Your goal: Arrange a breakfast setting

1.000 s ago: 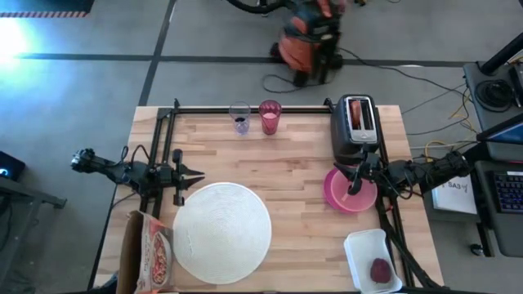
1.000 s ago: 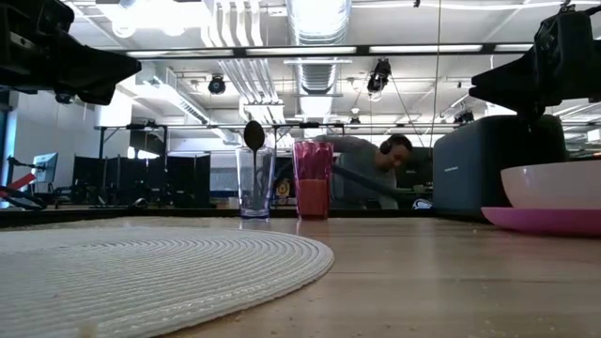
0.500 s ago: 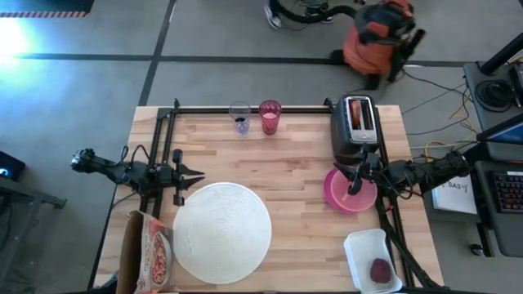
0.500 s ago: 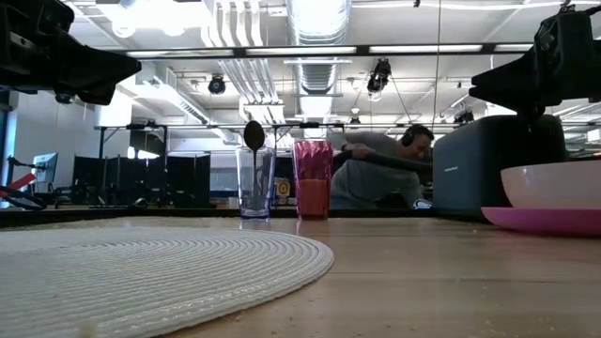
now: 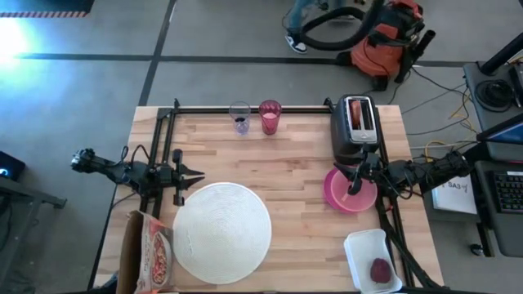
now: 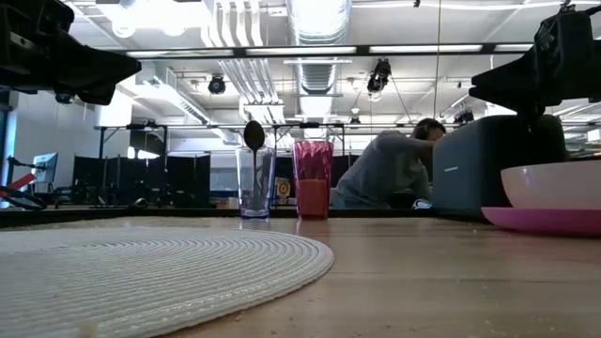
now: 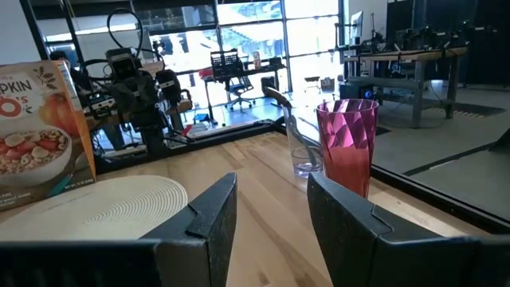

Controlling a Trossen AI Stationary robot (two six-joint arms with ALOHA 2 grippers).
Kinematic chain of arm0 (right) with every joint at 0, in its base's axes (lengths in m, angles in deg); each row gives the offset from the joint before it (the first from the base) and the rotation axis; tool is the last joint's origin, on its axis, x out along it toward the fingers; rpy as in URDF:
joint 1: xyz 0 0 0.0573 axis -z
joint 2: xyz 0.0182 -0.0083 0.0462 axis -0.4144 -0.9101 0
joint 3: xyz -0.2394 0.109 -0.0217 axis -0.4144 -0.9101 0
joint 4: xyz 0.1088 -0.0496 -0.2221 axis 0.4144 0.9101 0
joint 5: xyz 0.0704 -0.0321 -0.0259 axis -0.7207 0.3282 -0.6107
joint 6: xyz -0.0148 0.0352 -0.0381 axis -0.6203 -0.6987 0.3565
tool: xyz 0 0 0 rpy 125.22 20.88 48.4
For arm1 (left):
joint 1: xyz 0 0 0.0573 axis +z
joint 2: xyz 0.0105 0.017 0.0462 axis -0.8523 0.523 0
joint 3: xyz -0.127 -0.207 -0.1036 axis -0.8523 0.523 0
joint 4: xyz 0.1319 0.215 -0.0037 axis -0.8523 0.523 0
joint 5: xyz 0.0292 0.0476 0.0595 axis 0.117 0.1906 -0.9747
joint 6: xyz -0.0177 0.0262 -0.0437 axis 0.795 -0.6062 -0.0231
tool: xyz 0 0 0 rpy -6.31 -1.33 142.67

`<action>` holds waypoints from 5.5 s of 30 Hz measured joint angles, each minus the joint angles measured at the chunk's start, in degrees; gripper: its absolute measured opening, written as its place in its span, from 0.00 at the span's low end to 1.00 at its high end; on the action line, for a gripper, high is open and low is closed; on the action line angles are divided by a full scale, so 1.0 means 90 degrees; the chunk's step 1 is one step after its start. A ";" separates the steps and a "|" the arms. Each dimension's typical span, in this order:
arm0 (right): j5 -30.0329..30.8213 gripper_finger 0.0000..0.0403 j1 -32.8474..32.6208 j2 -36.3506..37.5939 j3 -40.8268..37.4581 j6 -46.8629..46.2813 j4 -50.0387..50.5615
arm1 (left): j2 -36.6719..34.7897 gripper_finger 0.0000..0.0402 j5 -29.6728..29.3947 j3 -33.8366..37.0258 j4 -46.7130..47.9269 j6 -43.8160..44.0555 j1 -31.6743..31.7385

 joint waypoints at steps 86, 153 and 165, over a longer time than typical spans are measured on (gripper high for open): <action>-0.0002 0.36 0.0002 0.0000 0.0000 0.0006 0.0000 | 1.1028 0.09 0.2541 -0.5950 0.4265 0.6834 0.0006; 0.0000 0.36 -0.0001 0.0000 0.0000 0.0007 0.0000 | 1.2848 0.30 0.2110 -0.9536 0.3827 0.3162 0.2774; -0.0002 0.36 0.0001 0.0000 0.0000 0.0002 0.0000 | 1.2835 0.43 0.1925 -1.1693 0.8977 0.3782 0.2147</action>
